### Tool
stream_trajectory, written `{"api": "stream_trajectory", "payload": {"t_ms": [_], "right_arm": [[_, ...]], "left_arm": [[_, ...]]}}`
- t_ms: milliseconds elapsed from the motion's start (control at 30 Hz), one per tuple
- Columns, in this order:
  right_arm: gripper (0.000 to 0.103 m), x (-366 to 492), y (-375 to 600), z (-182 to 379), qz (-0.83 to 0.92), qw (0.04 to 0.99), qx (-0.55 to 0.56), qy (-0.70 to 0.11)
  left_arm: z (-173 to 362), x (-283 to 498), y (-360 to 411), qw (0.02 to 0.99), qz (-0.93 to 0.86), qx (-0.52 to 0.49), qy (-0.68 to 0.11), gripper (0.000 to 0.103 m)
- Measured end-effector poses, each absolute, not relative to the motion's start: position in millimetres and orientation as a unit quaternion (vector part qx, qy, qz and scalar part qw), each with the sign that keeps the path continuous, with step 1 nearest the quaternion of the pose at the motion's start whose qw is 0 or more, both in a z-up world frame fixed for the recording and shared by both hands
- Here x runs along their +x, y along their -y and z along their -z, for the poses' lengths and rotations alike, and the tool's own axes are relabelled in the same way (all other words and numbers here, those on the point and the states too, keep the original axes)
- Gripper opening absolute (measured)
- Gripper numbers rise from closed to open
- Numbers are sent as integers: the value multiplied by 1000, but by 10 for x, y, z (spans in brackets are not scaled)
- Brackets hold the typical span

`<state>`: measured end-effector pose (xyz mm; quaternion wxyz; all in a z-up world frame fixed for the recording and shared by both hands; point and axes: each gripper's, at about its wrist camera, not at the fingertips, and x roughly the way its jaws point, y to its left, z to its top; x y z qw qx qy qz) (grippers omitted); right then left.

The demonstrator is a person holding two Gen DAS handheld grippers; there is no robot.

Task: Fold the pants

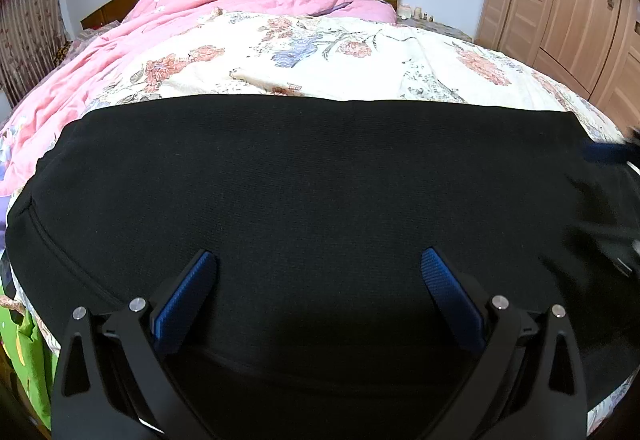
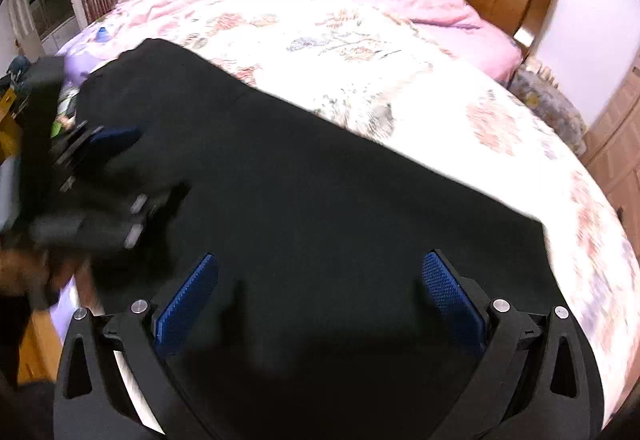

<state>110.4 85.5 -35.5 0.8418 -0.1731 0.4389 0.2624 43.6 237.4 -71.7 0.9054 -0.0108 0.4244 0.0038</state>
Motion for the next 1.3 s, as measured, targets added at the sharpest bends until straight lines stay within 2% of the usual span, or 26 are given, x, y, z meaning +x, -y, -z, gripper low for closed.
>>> {"api": "stream_trajectory", "payload": {"t_ms": [200,333,967,1133,1300], "right_arm": [[99,1543,-963,536,-231,849,-162,-447],[99,1480,-843,592,-243,862,-160,-416],[99,1465,-883,601,-235,866,-162,-411],[99,1465,-884,600,-236,865,-161,-412],[99,1462,-886,596,-235,866,-161,-412]], "left_arm": [[716,442,-2387,906,-3,-10,-423,102],[717,444,-2383,905,-2,-8,-425,102],[661,458,-2429,897,-3,-8,-441,102],[511,701,-2767,902,-48,29,-427,102],[706,1172,-3557,889,-41,-79,-449,102]]}}
